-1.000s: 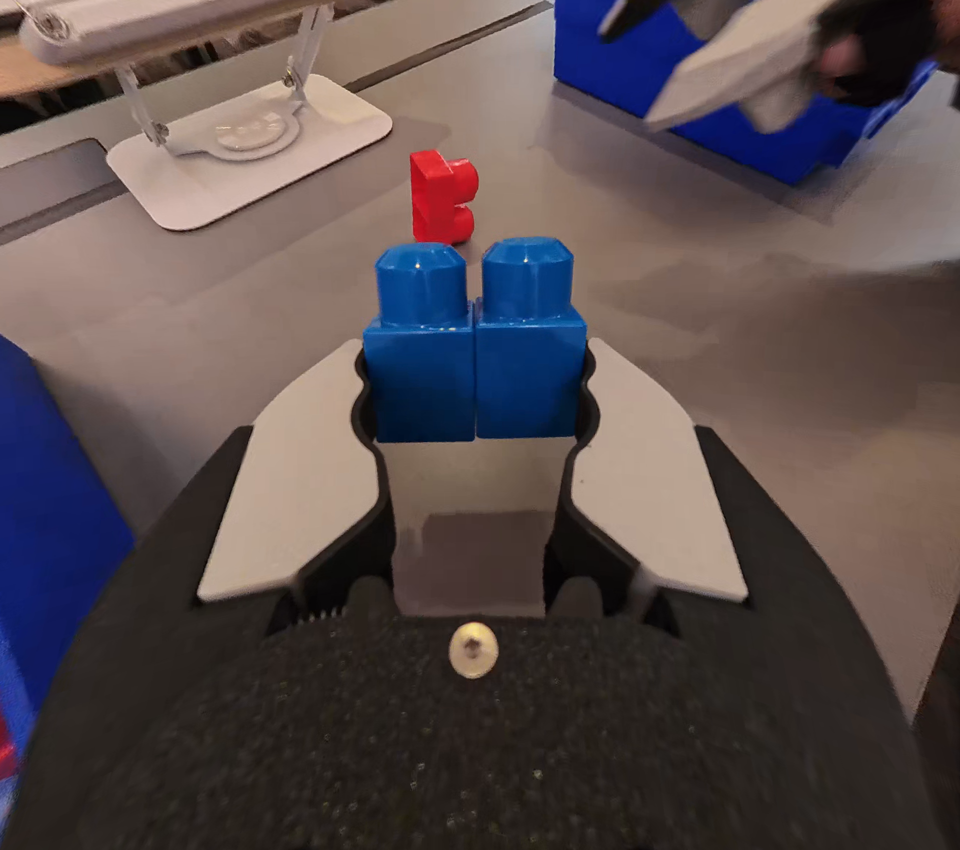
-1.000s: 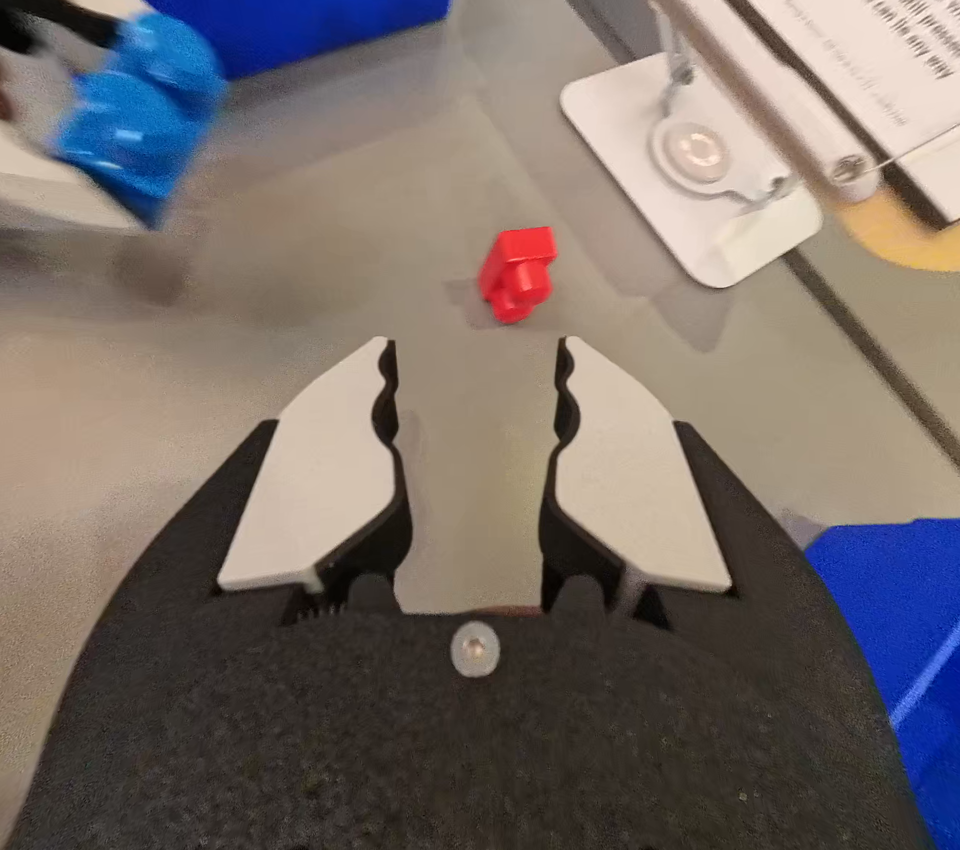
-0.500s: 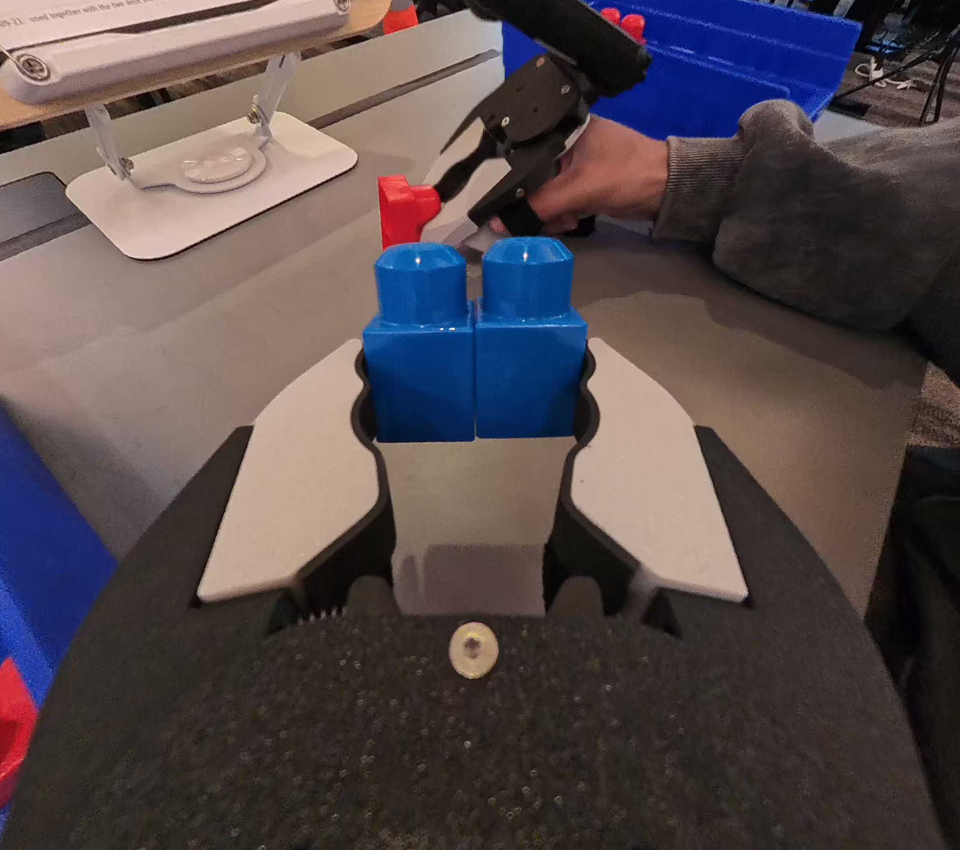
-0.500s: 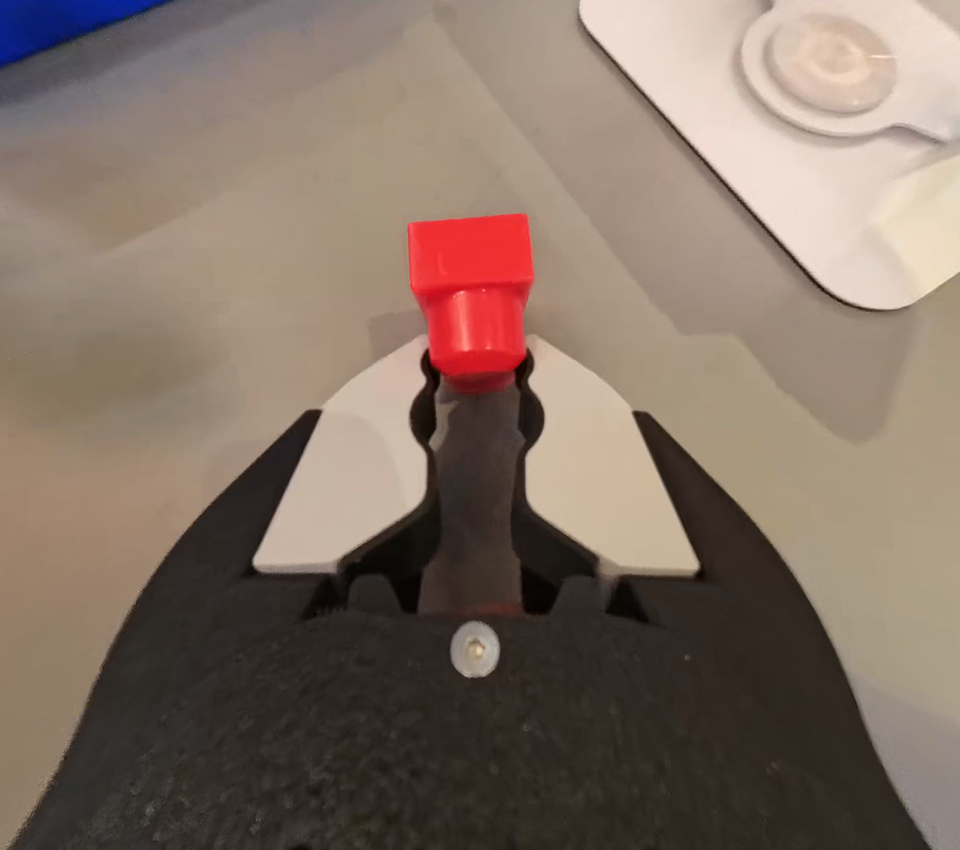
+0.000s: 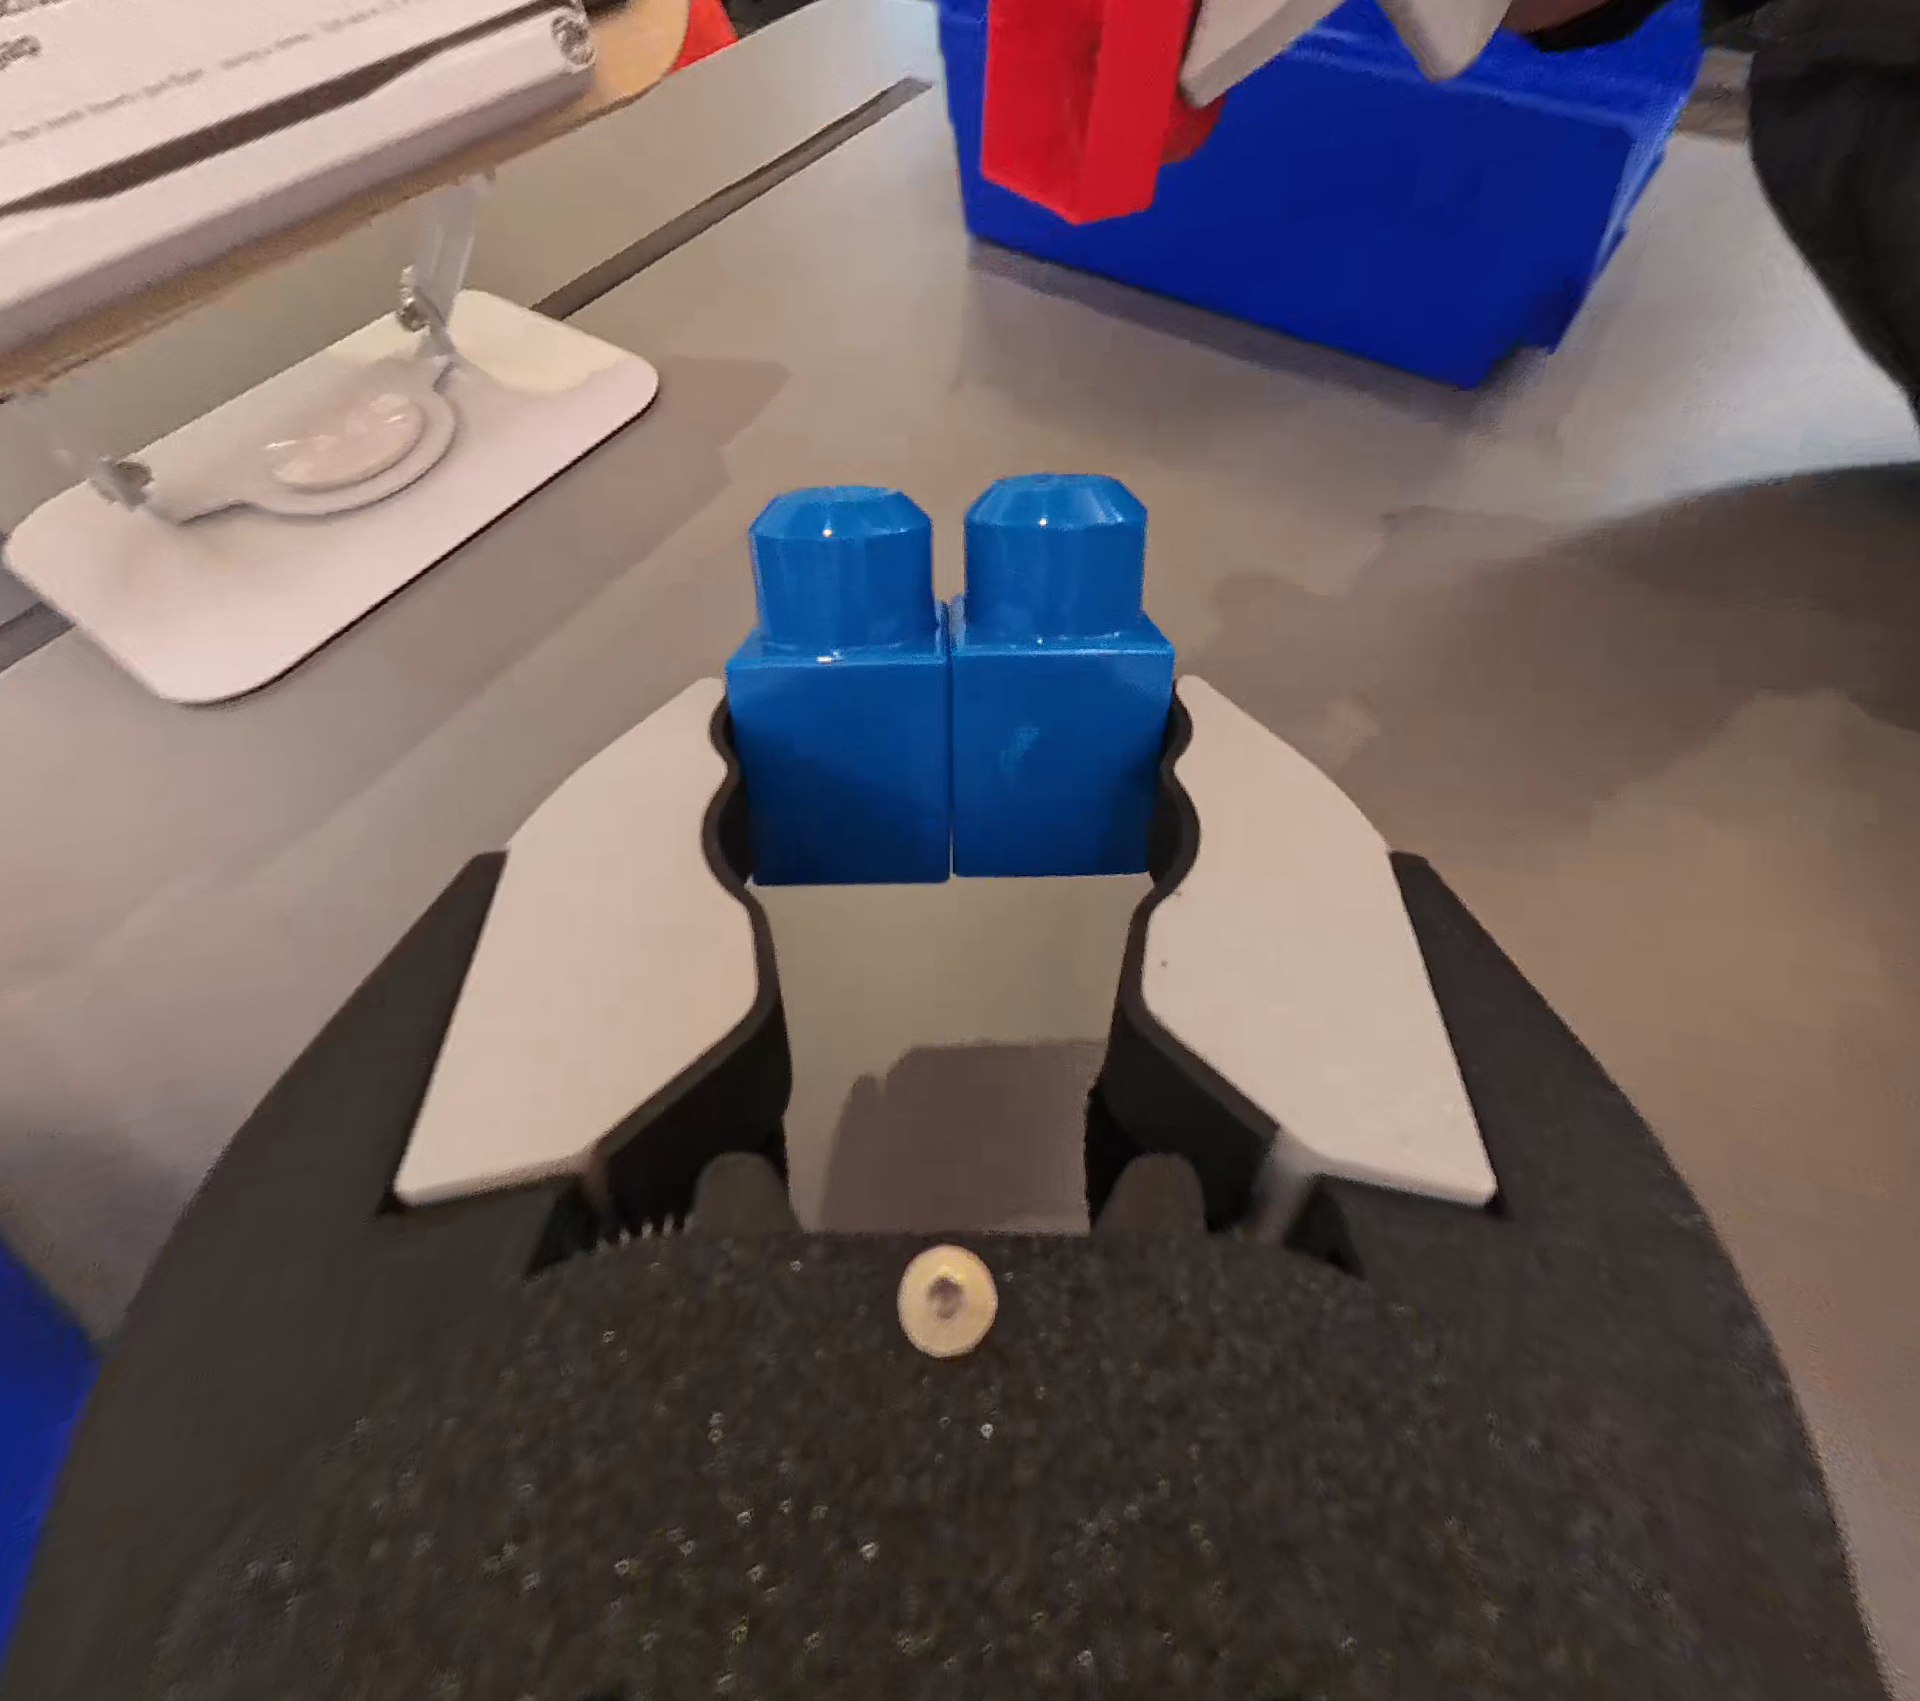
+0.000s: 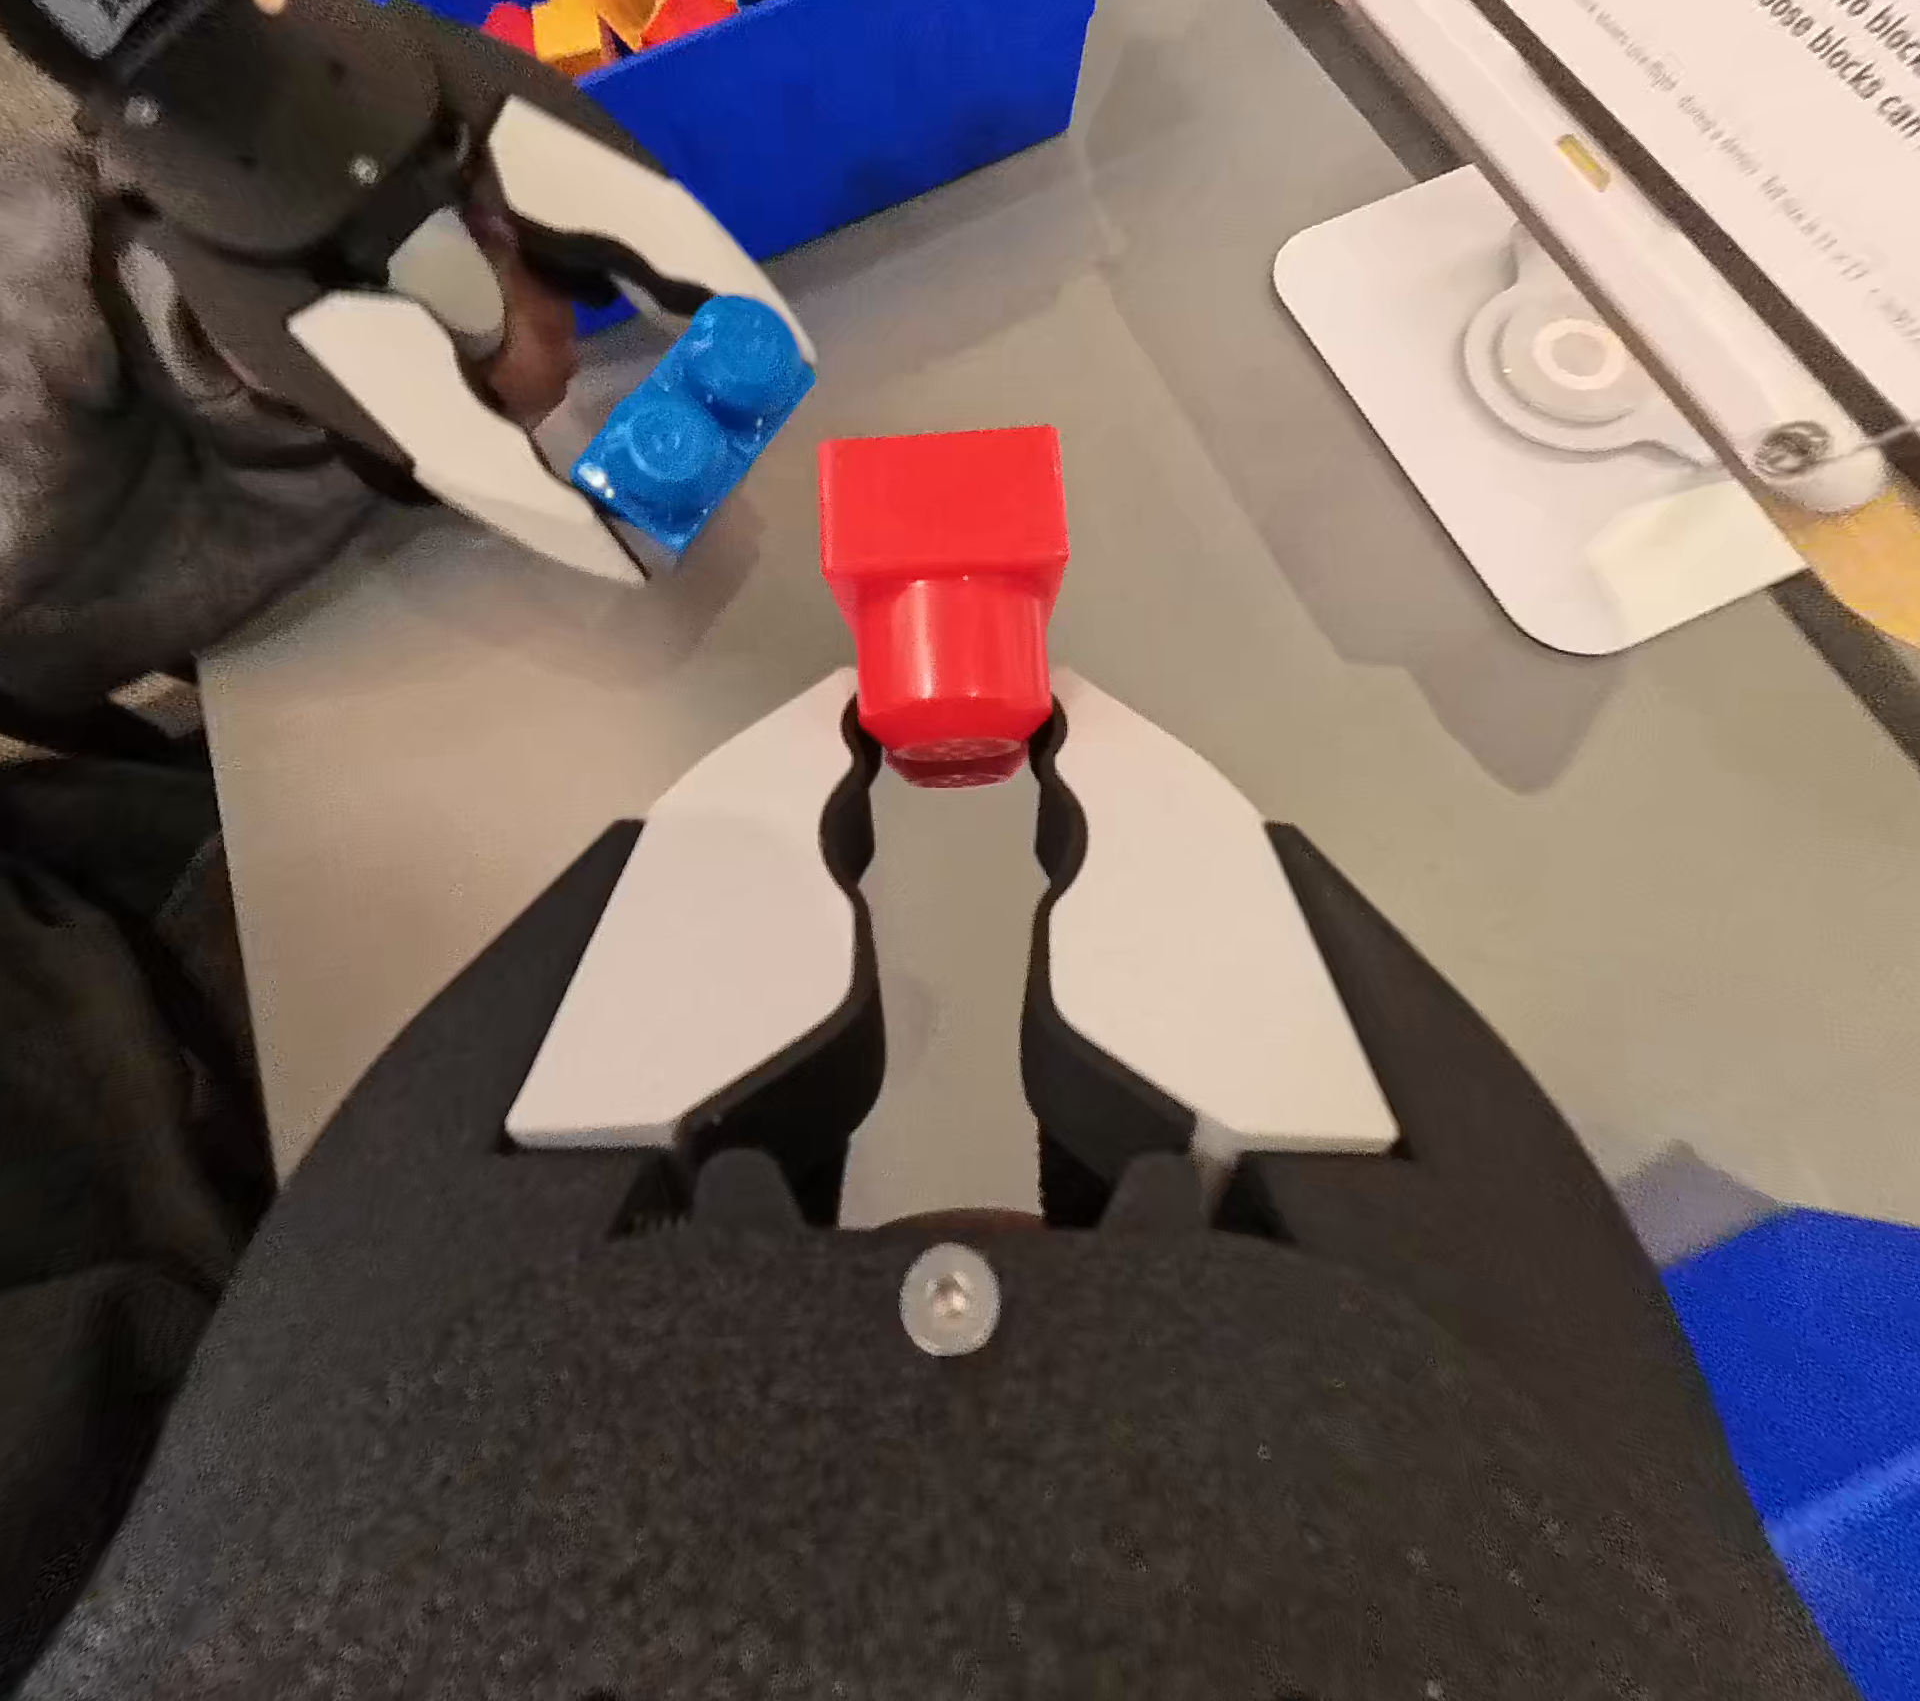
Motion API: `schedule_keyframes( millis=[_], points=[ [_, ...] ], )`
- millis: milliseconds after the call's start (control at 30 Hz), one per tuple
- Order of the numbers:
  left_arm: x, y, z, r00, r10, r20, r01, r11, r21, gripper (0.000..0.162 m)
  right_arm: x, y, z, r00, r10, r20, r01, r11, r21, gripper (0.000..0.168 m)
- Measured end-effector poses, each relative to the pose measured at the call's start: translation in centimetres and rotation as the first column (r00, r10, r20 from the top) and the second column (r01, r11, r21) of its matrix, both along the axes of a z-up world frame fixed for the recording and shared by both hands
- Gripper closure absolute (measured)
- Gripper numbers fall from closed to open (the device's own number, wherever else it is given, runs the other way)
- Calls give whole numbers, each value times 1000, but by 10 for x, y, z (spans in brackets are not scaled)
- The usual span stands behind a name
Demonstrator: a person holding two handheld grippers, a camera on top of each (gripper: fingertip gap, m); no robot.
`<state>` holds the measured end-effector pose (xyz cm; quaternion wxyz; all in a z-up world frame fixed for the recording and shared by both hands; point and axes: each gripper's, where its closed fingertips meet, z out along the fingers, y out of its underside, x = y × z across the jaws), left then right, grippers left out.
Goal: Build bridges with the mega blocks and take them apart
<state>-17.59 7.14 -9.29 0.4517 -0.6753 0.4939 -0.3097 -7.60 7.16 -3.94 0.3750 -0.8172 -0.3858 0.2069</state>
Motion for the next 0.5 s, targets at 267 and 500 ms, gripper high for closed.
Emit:
schedule_keyframes(
  millis=[267,500],
  points=[
    [30,-8,21,981,-142,130,158,980,-118,88,18,-12,-4,999,-18,34,18,1000,17,141],
    [33,5,13,994,-95,45,92,994,67,88,-7,-22,-11,992,123,-1,-122,982,-146,141]
  ],
)
